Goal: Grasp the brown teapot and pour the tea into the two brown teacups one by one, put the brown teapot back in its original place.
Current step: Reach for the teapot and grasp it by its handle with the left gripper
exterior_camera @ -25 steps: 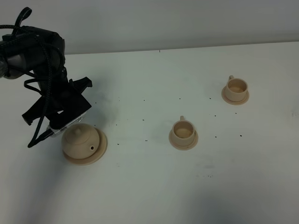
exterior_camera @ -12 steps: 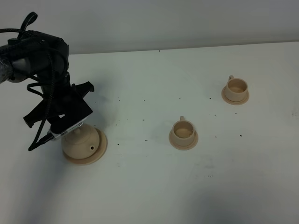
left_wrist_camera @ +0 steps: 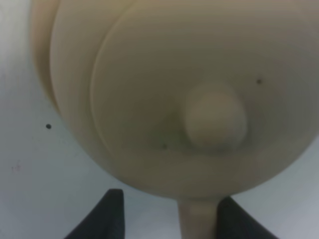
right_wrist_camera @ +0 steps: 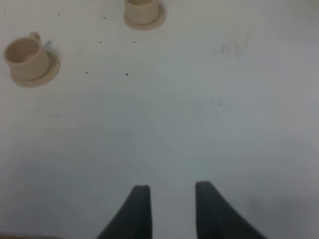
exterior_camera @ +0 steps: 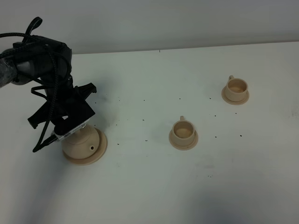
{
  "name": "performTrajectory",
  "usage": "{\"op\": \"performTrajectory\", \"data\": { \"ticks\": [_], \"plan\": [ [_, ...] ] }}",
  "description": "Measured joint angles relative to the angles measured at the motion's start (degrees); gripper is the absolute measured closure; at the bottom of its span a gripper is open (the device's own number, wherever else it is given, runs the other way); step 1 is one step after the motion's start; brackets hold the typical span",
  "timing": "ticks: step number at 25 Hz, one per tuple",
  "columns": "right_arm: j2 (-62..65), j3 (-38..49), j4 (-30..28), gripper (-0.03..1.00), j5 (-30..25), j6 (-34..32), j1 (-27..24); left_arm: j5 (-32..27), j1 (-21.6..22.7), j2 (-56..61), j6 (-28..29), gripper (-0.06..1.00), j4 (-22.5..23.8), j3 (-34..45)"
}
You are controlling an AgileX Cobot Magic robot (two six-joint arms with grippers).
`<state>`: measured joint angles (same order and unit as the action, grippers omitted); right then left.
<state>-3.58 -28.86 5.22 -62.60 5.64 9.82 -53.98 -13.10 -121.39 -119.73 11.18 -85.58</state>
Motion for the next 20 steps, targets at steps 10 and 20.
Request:
{"op": "performTrajectory", "data": {
  "ticks": [10, 20],
  "plan": [
    [0.00, 0.00, 0.00, 0.73, 0.00, 0.00, 0.00, 2.02, 0.00, 0.00, 0.00, 0.54, -1.28, 0.00],
    [0.00, 0.00, 0.00, 0.73, 0.00, 0.00, 0.00, 2.50, 0.00, 0.00, 0.00, 0.54, -1.92, 0.00]
  ]
}}
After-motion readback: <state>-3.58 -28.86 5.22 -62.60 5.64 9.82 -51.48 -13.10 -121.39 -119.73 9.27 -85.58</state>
